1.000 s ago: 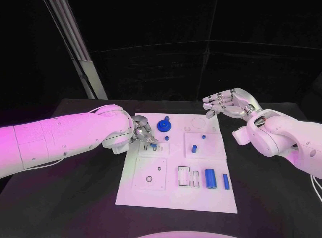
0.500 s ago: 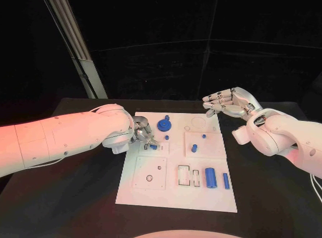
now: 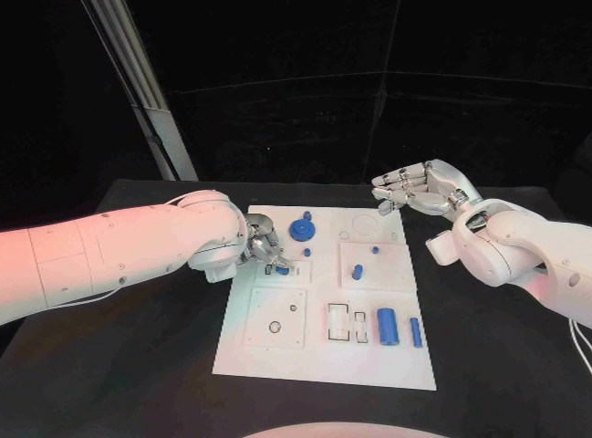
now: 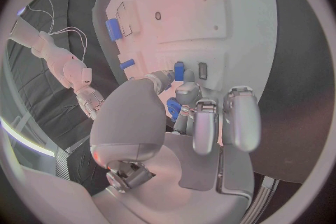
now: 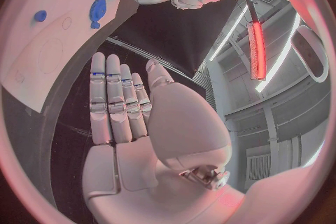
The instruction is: Assemble the parts on the task board
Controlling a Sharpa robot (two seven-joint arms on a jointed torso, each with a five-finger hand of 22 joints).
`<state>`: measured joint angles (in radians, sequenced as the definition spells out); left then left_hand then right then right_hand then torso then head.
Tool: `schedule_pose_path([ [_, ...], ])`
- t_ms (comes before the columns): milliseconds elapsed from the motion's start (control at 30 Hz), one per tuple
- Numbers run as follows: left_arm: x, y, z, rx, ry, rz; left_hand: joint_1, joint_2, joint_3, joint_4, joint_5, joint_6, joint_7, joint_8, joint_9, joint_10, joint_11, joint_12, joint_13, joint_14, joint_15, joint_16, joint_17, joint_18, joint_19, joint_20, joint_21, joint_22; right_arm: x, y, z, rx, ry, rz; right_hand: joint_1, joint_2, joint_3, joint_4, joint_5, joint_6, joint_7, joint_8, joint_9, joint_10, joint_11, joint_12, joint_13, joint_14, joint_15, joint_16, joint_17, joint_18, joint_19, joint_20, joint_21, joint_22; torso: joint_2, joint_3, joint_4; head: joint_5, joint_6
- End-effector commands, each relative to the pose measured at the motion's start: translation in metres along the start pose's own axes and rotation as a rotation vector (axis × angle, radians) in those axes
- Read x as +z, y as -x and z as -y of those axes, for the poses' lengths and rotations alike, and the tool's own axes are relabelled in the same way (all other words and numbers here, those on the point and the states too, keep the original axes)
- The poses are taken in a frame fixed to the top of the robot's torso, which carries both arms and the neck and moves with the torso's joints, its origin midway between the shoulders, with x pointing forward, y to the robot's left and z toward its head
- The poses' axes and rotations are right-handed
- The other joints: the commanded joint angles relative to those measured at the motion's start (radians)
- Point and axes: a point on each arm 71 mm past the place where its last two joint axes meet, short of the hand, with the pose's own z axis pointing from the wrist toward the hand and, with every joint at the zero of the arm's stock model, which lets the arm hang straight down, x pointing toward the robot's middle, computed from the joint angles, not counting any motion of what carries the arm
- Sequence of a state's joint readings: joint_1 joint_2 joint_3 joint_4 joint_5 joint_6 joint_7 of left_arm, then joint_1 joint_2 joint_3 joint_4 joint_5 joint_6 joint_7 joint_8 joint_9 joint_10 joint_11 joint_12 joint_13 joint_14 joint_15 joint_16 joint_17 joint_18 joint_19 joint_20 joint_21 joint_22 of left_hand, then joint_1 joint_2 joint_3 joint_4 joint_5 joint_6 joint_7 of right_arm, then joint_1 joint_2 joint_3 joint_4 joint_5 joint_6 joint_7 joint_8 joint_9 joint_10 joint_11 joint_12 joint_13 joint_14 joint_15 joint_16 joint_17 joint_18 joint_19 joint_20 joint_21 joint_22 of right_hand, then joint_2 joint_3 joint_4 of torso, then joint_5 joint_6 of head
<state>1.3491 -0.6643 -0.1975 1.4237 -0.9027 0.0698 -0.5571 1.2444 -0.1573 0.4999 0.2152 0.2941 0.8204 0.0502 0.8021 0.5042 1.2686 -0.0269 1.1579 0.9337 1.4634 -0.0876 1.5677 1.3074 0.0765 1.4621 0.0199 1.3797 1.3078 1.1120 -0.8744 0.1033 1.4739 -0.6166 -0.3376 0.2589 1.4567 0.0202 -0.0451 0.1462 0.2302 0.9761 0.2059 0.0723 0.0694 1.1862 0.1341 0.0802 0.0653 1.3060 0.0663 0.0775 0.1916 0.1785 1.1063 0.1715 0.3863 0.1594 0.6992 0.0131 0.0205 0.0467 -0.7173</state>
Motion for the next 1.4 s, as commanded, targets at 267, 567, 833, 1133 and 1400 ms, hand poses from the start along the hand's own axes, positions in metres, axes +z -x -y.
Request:
schedule_pose_path([
  [267, 0.0007, -0.003, 0.0012, 0.029, 0.004, -0.032, -0.06, -0.013, 0.134, -0.153, -0.005, 0.027, -0.019, 0.006, -0.002, 0.025, -0.01, 0.022, 0.019, 0.107, -0.006, 0.003, 0.263, -0.016, 0.015, -0.003, 0.0, -0.001, 0.0006, 0.0, -0.0017, 0.001, 0.014, -0.006, 0.0, 0.006, 0.0, -0.008, 0.006, -0.01, 0.0, -0.006, -0.001, -0.008, -0.001, -0.006, -0.001, 0.001, 0.004, -0.004, -0.002, 0.004, 0.006, 0.0, -0.006, -0.001, 0.0, 0.0006, -0.0005, -0.001, -0.002],
  [567, 0.0023, -0.0025, 0.0029, 0.032, 0.002, -0.034, -0.116, -0.001, 0.059, -0.119, -0.007, 0.055, -0.026, 0.002, -0.01, 0.034, -0.017, 0.036, 0.035, 0.107, -0.013, 0.003, 0.263, -0.017, 0.015, -0.009, 0.0, 0.001, 0.0008, -0.0005, -0.002, 0.002, 0.015, -0.007, 0.0, 0.006, 0.0, -0.008, 0.007, -0.01, 0.0, -0.006, -0.001, -0.008, -0.001, -0.006, -0.001, 0.001, 0.004, -0.004, -0.002, 0.004, 0.006, 0.0, -0.006, -0.001, 0.0, 0.0006, 0.0001, 0.0, -0.004],
  [833, 0.0037, -0.0022, 0.0047, 0.035, 0.0, -0.035, -0.141, 0.009, 0.02, -0.099, -0.006, 0.067, -0.029, 0.0, -0.013, 0.043, -0.02, 0.047, 0.049, 0.107, -0.015, 0.003, 0.263, -0.019, 0.018, -0.011, 0.004, 0.009, 0.0008, -0.0006, -0.0022, 0.002, 0.015, -0.007, 0.0, 0.005, 0.0, -0.009, 0.008, -0.011, 0.0, -0.006, -0.001, -0.009, -0.001, -0.006, -0.001, 0.001, 0.004, -0.005, -0.002, 0.004, 0.006, 0.0, -0.006, -0.002, 0.0, 0.0005, -0.0004, -0.001, -0.005],
  [1133, 0.0055, -0.0019, 0.0066, 0.04, 0.0, -0.041, -0.152, 0.019, 0.001, -0.086, -0.005, 0.076, -0.031, 0.0, -0.015, 0.053, -0.021, 0.059, 0.065, 0.107, -0.015, 0.003, 0.263, -0.021, 0.022, -0.012, 0.011, 0.018, 0.0007, -0.0009, -0.0024, 0.002, 0.015, -0.007, 0.0, 0.005, 0.0, -0.009, 0.008, -0.011, 0.0, -0.006, -0.001, -0.009, -0.001, -0.006, -0.001, 0.001, 0.004, -0.005, -0.002, 0.004, 0.006, 0.0, -0.006, -0.002, 0.0, 0.0006, -0.0001, -0.003, -0.006],
  [1400, 0.0072, -0.0009, 0.0072, 0.043, 0.003, -0.043, -0.179, 0.033, -0.027, -0.06, -0.005, 0.088, -0.033, -0.002, -0.018, 0.064, -0.023, 0.071, 0.083, 0.107, -0.016, 0.003, 0.263, -0.023, 0.025, -0.013, 0.017, 0.028, 0.0008, -0.0013, -0.0027, 0.003, 0.016, -0.008, -0.001, 0.004, 0.0, -0.009, 0.009, -0.012, 0.0, -0.006, -0.001, -0.01, 0.0, -0.006, -0.001, 0.001, 0.005, -0.005, -0.002, 0.004, 0.006, 0.0, -0.007, -0.002, -0.001, 0.0005, 0.0001, -0.003, -0.007],
])
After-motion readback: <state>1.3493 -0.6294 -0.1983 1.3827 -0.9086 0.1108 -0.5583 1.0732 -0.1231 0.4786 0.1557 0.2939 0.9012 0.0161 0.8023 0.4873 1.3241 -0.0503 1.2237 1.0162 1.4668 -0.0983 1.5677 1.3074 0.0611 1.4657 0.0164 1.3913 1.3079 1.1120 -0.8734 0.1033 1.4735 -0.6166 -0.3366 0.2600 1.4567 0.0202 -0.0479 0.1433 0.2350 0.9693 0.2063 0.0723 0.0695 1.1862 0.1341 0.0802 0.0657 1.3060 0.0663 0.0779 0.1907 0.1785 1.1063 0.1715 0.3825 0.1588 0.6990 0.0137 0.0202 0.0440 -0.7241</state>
